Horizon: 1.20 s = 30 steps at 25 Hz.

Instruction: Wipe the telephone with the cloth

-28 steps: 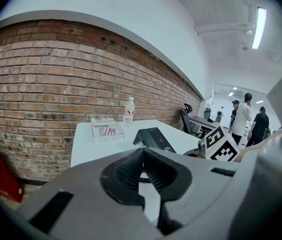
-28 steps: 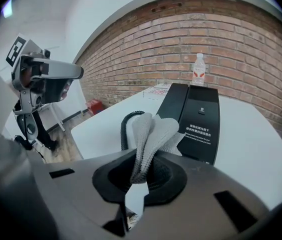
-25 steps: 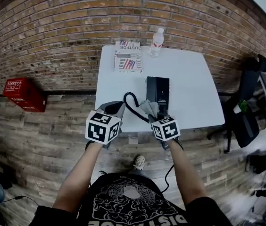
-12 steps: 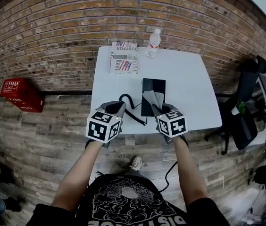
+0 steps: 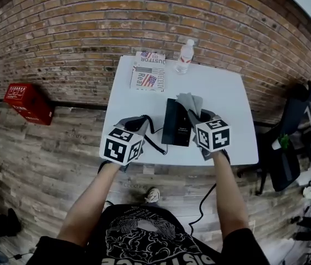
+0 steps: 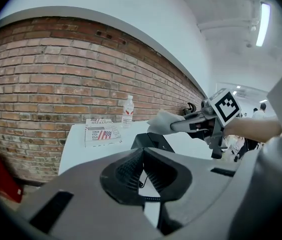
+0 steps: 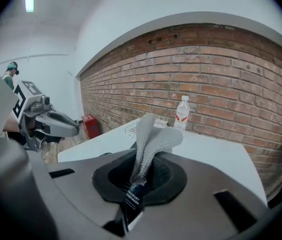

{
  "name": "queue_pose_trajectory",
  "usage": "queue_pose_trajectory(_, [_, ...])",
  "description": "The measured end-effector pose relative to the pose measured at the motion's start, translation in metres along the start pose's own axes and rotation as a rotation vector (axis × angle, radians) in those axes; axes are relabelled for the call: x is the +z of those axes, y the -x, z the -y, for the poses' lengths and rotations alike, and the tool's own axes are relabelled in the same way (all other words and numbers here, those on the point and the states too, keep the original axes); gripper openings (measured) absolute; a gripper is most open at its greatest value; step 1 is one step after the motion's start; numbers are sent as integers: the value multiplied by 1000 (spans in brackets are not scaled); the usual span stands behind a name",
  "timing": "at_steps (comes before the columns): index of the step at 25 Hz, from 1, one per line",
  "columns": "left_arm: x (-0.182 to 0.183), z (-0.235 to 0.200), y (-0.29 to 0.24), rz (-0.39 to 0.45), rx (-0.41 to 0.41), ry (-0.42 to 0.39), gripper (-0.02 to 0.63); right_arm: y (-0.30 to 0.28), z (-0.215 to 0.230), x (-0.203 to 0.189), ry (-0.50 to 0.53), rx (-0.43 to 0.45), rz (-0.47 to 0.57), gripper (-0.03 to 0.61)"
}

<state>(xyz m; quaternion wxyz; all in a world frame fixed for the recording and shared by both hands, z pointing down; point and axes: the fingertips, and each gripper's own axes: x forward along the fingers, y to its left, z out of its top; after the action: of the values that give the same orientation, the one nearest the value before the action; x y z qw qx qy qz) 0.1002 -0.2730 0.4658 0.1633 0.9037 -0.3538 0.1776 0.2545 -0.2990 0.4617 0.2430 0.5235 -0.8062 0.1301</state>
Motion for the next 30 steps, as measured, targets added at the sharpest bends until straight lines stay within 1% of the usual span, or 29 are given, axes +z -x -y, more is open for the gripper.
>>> queue_pose_trajectory(7, [4,-4,-12,1,51,16,6,-24,29,8,85,49,-54,11])
queue_pose_trajectory(13, [6,-13,-12,4,97,28,6,-56,38,11,136,132,-115,11])
queue_pose_trajectory(19, [9,-26,-9,17,144,45,6,-80,40,0,95,203,-193,11])
queue_pose_trajectory(25, [5,-30,-10,9,160,41,6,-95,34,-1,41,275,-236,11])
queue_pose_trajectory(30, [4,-33,-9,6,167,43,6,-105,25,3,-30,327,-246,11])
